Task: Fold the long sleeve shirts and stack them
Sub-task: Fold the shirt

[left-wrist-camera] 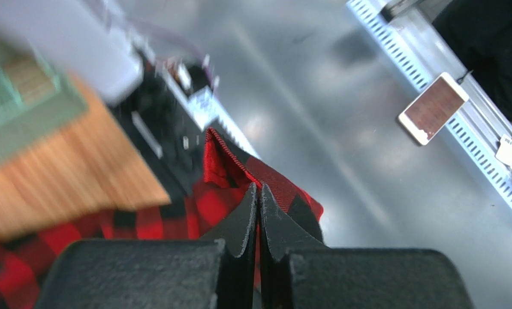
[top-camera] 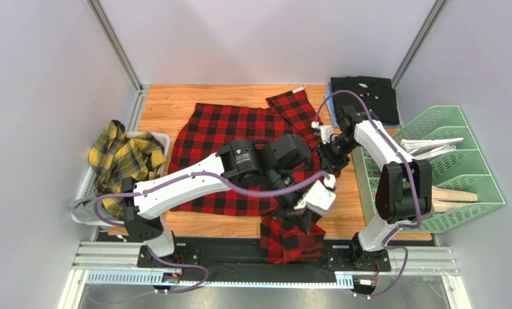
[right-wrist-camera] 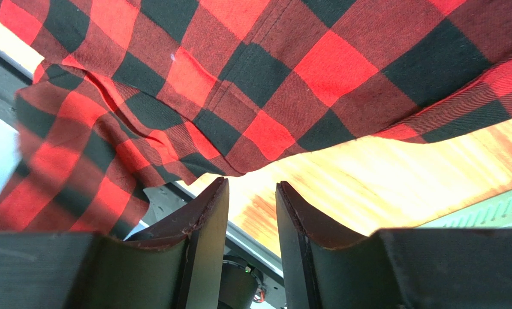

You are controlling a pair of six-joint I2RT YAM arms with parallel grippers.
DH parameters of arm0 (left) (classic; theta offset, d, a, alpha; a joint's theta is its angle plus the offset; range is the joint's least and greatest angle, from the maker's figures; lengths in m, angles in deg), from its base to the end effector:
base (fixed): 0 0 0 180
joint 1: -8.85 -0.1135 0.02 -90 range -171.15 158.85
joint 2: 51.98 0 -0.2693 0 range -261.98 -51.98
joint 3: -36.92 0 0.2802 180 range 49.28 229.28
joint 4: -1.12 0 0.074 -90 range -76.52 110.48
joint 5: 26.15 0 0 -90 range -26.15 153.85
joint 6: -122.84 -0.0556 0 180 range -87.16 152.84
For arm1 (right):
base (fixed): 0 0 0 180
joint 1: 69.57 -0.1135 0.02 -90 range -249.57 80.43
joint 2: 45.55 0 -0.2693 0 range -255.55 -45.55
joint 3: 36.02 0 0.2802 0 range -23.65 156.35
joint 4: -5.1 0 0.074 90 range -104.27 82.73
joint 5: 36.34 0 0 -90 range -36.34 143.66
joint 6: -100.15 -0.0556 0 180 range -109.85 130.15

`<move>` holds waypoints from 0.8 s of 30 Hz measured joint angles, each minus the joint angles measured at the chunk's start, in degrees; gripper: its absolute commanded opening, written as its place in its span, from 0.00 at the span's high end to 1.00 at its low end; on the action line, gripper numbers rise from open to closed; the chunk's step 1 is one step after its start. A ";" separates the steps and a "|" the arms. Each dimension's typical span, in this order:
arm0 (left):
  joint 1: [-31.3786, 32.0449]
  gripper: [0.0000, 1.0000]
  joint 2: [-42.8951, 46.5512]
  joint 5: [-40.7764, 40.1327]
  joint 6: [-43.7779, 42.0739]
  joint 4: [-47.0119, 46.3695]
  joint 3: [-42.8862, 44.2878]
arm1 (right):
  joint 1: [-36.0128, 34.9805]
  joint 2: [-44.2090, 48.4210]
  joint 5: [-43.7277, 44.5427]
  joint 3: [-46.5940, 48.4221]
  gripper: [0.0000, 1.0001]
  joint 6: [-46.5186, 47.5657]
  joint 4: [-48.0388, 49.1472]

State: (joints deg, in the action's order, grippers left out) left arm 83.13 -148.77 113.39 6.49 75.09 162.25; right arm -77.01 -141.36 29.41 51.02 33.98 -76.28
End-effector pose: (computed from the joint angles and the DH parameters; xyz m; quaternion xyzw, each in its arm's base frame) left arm 0.0609 -0.3727 0.4364 0.7480 0.4142 -0.4941 0.1572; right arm 0.3182 0.0646 0.2140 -0.2632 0.9416 0.2081 0.0287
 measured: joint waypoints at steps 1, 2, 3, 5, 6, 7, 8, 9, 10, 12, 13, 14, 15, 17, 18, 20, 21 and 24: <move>-2.14 1.00 0.79 -0.55 0.50 -0.74 -3.80 | 0.00 0.00 -0.13 -0.15 0.61 0.00 -0.04; -4.22 1.00 1.25 -1.18 0.92 -1.97 -7.21 | 0.00 0.02 -0.24 -0.35 0.61 0.00 -0.09; -6.43 1.00 1.73 -2.10 1.31 -3.39 -10.69 | 0.00 0.02 -0.33 -0.55 0.60 0.00 -0.13; -10.56 1.00 2.36 -4.02 1.60 -5.35 -16.74 | 0.02 0.20 -0.39 -1.09 0.47 -0.04 -0.15; -12.63 1.00 2.95 -5.66 1.60 -6.54 -20.04 | 0.02 0.59 -0.61 -1.55 0.42 -0.07 -0.15; -14.32 1.00 3.56 -7.19 1.40 -6.95 -22.56 | 0.02 1.05 -0.92 -1.84 0.37 -0.31 -0.22; -15.56 1.00 4.37 -8.48 1.16 -7.30 -24.65 | 0.02 2.08 -1.73 -2.40 0.28 -0.20 -0.09; -16.50 1.00 5.57 -9.70 0.76 -7.41 -26.62 | 0.11 3.19 -2.49 -2.73 0.24 -0.31 -0.20; -16.83 1.00 6.67 -10.47 0.39 -7.45 -27.67 | 0.26 4.83 -3.54 -3.15 0.17 -0.26 -0.15; -17.05 1.00 9.07 -11.37 -0.07 -7.98 -28.72 | 0.42 9.31 -6.21 -3.63 0.12 -0.50 -0.09; -17.29 1.00 10.36 -11.61 -0.20 -8.50 -28.96 | 0.42 12.17 -7.58 -3.85 0.07 -0.66 0.24; -17.42 1.00 11.28 -11.67 -0.28 -8.98 -29.03 | 0.42 14.62 -8.87 -4.09 0.06 -0.83 0.57; -17.88 1.00 12.31 -11.54 -0.44 -9.75 -29.03 | 0.44 17.90 -10.56 -4.72 0.04 -1.33 1.70; -19.15 1.00 13.46 -11.45 -0.83 -11.19 -28.94 | 0.46 24.81 -13.86 -6.84 0.03 -2.49 4.11; -19.80 1.00 13.55 -11.30 -1.07 -11.74 -28.83 | 0.46 28.44 -15.78 -8.48 0.03 -3.67 6.23; -20.87 1.00 13.42 -10.93 -1.66 -12.33 -28.68 | 0.02 34.05 -18.58 -12.00 0.02 -5.92 10.60; -21.33 1.00 13.35 -10.80 -2.14 -12.61 -28.68 | -0.22 36.00 -19.47 -13.55 0.02 -6.93 12.28; -22.05 1.00 13.35 -10.14 -3.37 -13.33 -28.59 | -1.27 40.70 -22.16 -17.88 0.02 -9.99 17.57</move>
State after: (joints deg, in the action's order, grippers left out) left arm 61.08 -135.42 103.25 3.13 61.75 133.66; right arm -78.28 -100.66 7.24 33.14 23.99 -58.71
